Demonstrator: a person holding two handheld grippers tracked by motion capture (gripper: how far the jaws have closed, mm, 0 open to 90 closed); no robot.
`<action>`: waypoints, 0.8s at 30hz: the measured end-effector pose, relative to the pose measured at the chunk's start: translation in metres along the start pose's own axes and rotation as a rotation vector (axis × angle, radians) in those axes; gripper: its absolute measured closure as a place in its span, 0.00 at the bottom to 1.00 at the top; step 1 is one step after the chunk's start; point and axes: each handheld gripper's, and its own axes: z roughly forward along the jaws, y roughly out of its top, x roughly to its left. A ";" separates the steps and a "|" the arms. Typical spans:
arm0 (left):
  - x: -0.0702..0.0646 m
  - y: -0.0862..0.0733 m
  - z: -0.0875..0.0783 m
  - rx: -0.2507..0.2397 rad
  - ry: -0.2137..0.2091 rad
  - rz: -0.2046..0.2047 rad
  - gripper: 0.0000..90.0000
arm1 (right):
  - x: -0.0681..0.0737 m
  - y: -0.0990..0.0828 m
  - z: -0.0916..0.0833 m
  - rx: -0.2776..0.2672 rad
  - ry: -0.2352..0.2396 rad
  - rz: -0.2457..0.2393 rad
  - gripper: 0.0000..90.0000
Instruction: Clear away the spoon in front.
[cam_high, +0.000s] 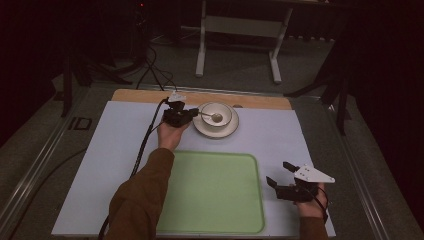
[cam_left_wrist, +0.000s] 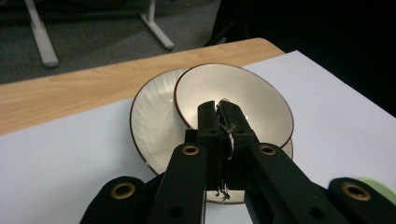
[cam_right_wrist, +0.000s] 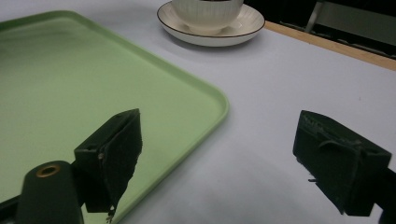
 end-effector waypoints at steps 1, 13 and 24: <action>-0.001 0.000 -0.002 -0.008 0.013 0.003 0.99 | 0.000 0.000 0.000 -0.001 0.000 0.000 0.17; 0.000 0.011 -0.028 -0.084 0.046 0.009 0.99 | 0.000 0.000 0.000 -0.006 -0.001 -0.002 0.17; 0.004 0.010 -0.054 -0.116 0.065 0.008 0.99 | -0.001 0.000 -0.001 -0.011 -0.007 0.005 0.17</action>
